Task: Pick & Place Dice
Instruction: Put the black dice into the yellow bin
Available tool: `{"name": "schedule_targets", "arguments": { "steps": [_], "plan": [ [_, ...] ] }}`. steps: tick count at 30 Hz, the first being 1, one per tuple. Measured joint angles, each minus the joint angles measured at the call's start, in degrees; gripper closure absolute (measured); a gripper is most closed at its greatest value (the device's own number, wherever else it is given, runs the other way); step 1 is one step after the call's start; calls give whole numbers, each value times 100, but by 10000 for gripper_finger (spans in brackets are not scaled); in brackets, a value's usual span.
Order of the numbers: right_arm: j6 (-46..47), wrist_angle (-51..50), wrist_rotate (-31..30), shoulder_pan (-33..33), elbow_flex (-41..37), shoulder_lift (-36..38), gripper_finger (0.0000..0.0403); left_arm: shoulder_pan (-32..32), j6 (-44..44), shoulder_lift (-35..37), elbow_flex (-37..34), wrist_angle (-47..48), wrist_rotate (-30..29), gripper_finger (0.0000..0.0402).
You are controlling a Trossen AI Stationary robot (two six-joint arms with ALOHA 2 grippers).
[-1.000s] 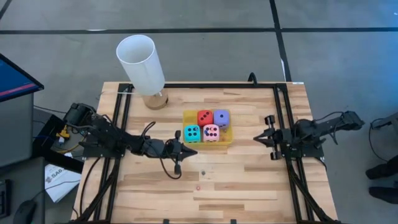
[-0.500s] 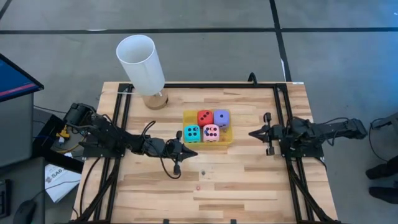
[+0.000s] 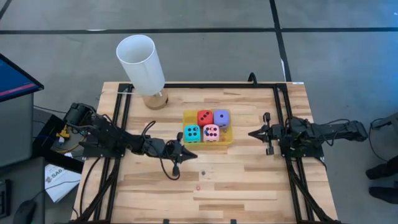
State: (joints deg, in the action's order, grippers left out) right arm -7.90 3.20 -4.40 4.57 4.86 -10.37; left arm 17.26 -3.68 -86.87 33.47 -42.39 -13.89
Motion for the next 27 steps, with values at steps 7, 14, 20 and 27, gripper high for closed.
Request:
{"name": "schedule_targets", "arguments": {
  "steps": [7, 14, 20, 27],
  "plan": [
    [-135, -2, -351, -210, 0, 0, 401, 0, 3, 2, -2, 54, 33, 402],
    [42, -2, -466, -325, 0, 0, 401, 0, 28, -426, 275, 114, 14, 402],
    [39, -42, -466, -325, 0, 0, 401, -30, 337, -1255, 1086, 937, 22, 402],
    [-98, -103, -466, -325, 2, -7, 401, -208, 301, -1705, 1700, 1998, 949, 402]
  ]
}}
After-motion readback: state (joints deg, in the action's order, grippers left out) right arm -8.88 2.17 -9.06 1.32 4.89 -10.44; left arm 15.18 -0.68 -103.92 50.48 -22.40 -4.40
